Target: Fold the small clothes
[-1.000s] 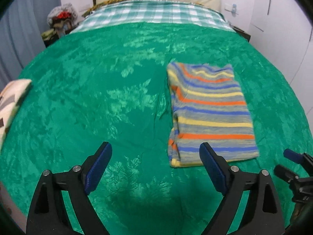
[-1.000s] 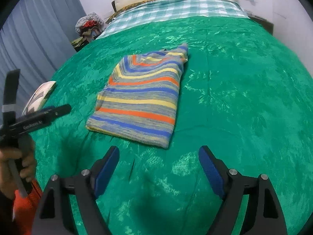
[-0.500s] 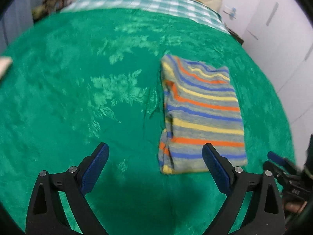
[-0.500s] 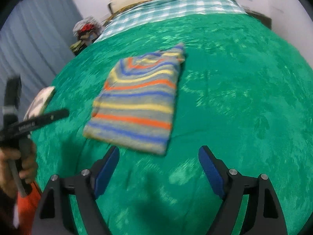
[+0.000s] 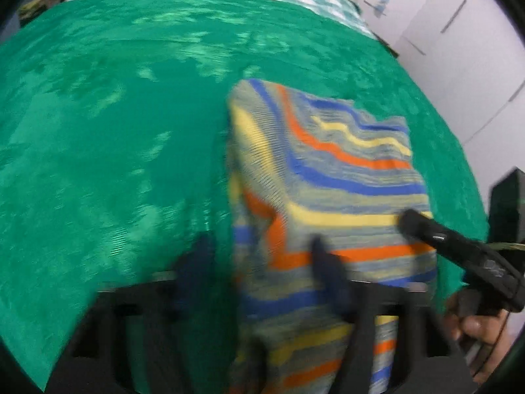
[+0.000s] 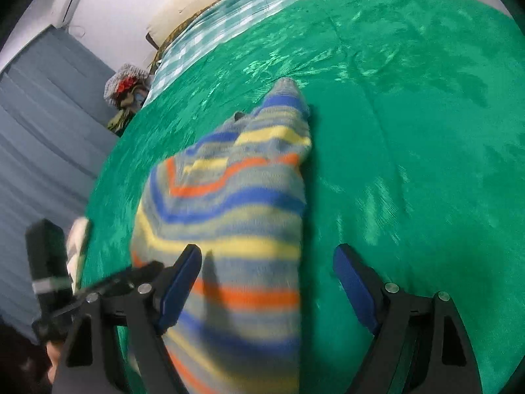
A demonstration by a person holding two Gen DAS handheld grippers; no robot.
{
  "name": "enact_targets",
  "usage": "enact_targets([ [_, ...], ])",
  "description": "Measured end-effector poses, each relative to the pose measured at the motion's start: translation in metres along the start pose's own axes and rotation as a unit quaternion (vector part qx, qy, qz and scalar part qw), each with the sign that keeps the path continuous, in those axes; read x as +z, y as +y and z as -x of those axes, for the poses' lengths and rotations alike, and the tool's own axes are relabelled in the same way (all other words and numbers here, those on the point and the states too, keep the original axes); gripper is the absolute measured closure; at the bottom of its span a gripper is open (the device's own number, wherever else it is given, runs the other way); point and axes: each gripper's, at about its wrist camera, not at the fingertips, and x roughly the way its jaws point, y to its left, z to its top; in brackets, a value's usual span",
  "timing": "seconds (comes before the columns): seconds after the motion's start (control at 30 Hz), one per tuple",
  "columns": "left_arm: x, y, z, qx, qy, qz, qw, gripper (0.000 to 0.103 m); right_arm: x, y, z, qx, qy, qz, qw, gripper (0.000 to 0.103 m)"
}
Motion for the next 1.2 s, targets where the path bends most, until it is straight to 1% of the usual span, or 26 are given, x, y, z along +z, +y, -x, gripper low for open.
enact_targets([
  [0.03,0.0,-0.002,-0.002,0.002,0.003,-0.001,1.0,0.085,0.002,0.005,-0.006,-0.001,0.004,0.011,1.0,0.061],
  [0.07,0.001,-0.006,0.002,0.01,-0.005,-0.001,0.9999,0.087,0.002,0.013,-0.012,-0.006,0.019,0.03,0.999,0.07],
  [0.1,0.001,-0.01,0.008,0.01,-0.014,-0.004,0.9998,0.089,0.002,0.021,-0.014,-0.023,0.026,0.049,0.998,0.073],
  [0.13,0.001,-0.013,0.014,0.01,-0.023,-0.007,0.9997,0.089,0.003,0.03,-0.01,-0.035,0.019,0.068,0.997,0.076],
  [0.2,0.004,-0.02,0.035,0.001,-0.046,-0.017,0.9988,0.089,0.005,0.044,0.005,-0.035,-0.001,0.087,0.996,0.076],
  [0.3,0.009,-0.028,0.064,-0.013,-0.074,-0.019,0.997,0.089,0.007,0.064,0.032,-0.021,-0.034,0.105,0.994,0.077],
  [0.37,0.013,-0.036,0.083,-0.016,-0.091,-0.025,0.9954,0.089,0.01,0.075,0.049,-0.01,-0.054,0.113,0.992,0.077],
  [0.43,0.015,-0.039,0.095,-0.018,-0.097,-0.03,0.9946,0.089,0.015,0.083,0.061,0.0,-0.064,0.115,0.991,0.077],
  [0.47,0.014,-0.041,0.097,-0.014,-0.098,-0.033,0.9945,0.088,0.017,0.085,0.067,0.005,-0.067,0.112,0.991,0.077],
  [0.5,0.013,-0.041,0.095,-0.007,-0.096,-0.035,0.9948,0.08,0.018,0.085,0.07,0.007,-0.067,0.11,0.992,0.077],
  [0.53,0.012,-0.038,0.091,0.008,-0.092,-0.035,0.9951,0.056,0.019,0.084,0.07,0.008,-0.064,0.109,0.992,0.074],
  [0.57,0.01,-0.036,0.08,0.045,-0.084,-0.037,0.9948,0.039,0.02,0.081,0.064,-0.001,-0.051,0.111,0.992,0.069],
  [0.6,0.006,-0.033,0.074,0.079,-0.083,-0.039,0.9927,0.02,0.02,0.076,0.058,-0.015,-0.039,0.112,0.993,0.049],
  [0.63,-0.004,-0.027,0.072,0.123,-0.091,-0.041,0.9874,0.02,0.018,0.066,0.055,-0.051,-0.03,0.108,0.992,0.024],
  [0.67,-0.013,-0.025,0.075,0.146,-0.098,-0.046,0.9834,0.02,0.013,0.057,0.057,-0.078,-0.032,0.106,0.991,0.021],
  [0.7,-0.023,-0.023,0.079,0.157,-0.103,-0.052,0.9808,0.02,0.01,0.053,0.061,-0.088,-0.035,0.107,0.99,0.021],
  [0.73,-0.033,-0.022,0.085,0.167,-0.108,-0.06,0.9782,0.019,0.0,0.049,0.072,-0.102,-0.042,0.114,0.987,0.019],
  [0.77,-0.048,-0.024,0.095,0.186,-0.116,-0.073,0.9729,0.018,-0.007,0.048,0.081,-0.111,-0.044,0.123,0.985,0.017],
  [0.83,-0.07,-0.033,0.111,0.223,-0.13,-0.095,0.9615,0.004,-0.028,0.048,0.1,-0.145,-0.045,0.144,0.978,0.005],
  [0.87,-0.084,-0.041,0.123,0.245,-0.143,-0.111,0.9525,0.002,-0.04,0.048,0.111,-0.161,-0.046,0.156,0.974,0.004],
  [0.9,-0.094,-0.046,0.131,0.253,-0.151,-0.119,0.9482,0.001,-0.049,0.049,0.12,-0.171,-0.046,0.164,0.97,0.004],
  [0.93,-0.102,-0.051,0.138,0.256,-0.153,-0.125,0.9463,0.001,-0.063,0.054,0.132,-0.185,-0.046,0.174,0.966,0.004],
  [0.97,-0.111,-0.056,0.146,0.252,-0.147,-0.127,0.9482,0.001,-0.073,0.059,0.141,-0.193,-0.047,0.177,0.964,0.004],
  [1.03,-0.122,-0.064,0.161,0.241,-0.134,-0.113,0.9547,0.001,-0.091,0.067,0.164,-0.212,-0.057,0.178,0.959,0.001],
  [1.1,-0.134,-0.072,0.178,0.233,-0.129,-0.091,0.9597,0.001,-0.106,0.072,0.186,-0.217,-0.069,0.172,0.959,0.0],
  [1.2,-0.149,-0.079,0.196,0.24,-0.135,-0.068,0.9589,0.001,-0.124,0.081,0.211,-0.233,-0.09,0.169,0.953,0.001],
])
